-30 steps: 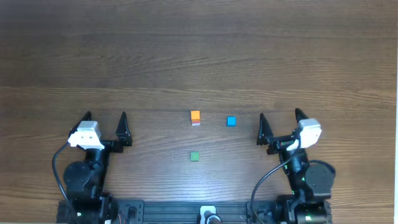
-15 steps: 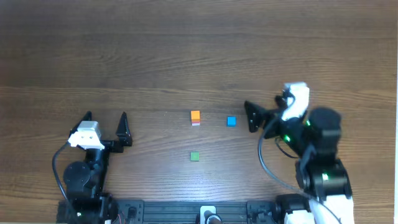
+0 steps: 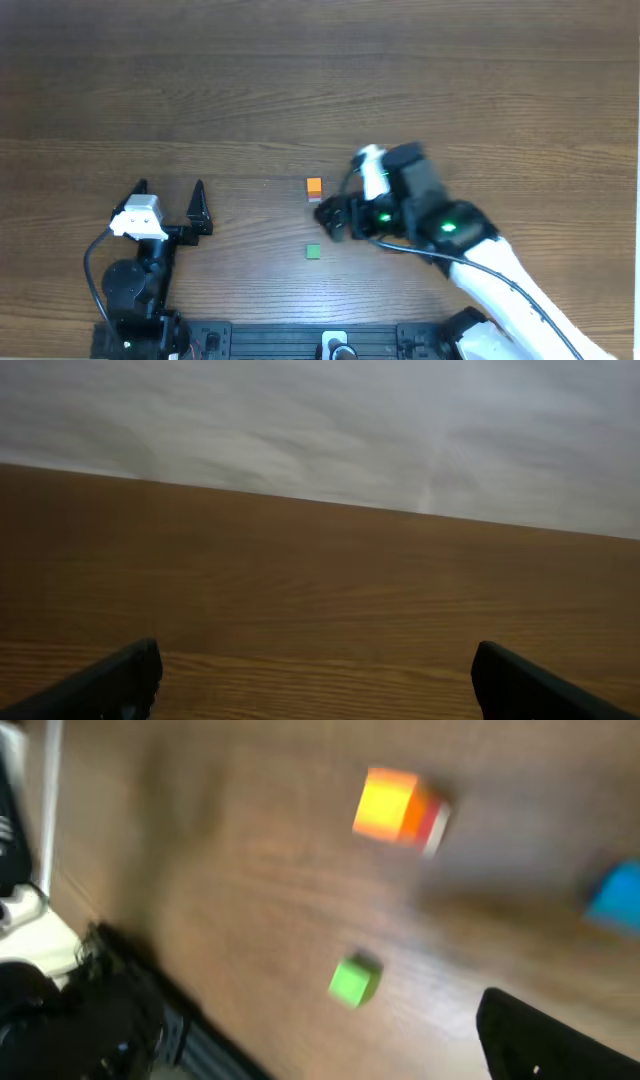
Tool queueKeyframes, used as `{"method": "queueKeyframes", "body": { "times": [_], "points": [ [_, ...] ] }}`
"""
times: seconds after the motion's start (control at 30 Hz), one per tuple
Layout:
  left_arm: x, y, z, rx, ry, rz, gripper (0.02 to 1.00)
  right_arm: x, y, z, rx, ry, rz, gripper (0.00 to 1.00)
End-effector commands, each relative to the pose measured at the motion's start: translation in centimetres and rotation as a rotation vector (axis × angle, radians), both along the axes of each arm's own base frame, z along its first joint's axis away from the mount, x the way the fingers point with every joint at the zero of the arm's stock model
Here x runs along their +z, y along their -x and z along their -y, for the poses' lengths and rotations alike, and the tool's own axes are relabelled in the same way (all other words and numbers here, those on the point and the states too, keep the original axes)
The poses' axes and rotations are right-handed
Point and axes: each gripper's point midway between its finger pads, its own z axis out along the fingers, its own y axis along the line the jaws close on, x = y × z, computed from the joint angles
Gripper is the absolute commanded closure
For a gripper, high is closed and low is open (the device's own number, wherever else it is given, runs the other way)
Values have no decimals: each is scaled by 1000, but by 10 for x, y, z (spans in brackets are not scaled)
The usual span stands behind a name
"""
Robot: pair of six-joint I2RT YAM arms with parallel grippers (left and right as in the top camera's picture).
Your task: Stack Cubes
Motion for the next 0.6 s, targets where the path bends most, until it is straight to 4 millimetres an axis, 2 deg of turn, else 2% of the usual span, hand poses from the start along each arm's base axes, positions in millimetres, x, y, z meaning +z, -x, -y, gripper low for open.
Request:
{"method": "queueKeyframes", "body": {
  "times": [0.03,0.3,0.6],
  "points": [
    [-2,0,0,-4,-18,-1,18,-23,12,-13,-81,93,-119,9],
    [-2,0,0,-4,-18,-1,18,-67,40,-27,-114,256,-259,7],
    [-2,0,0,-4,-18,-1,18,-104,50,-32,-136,399,-300,7]
  ]
}}
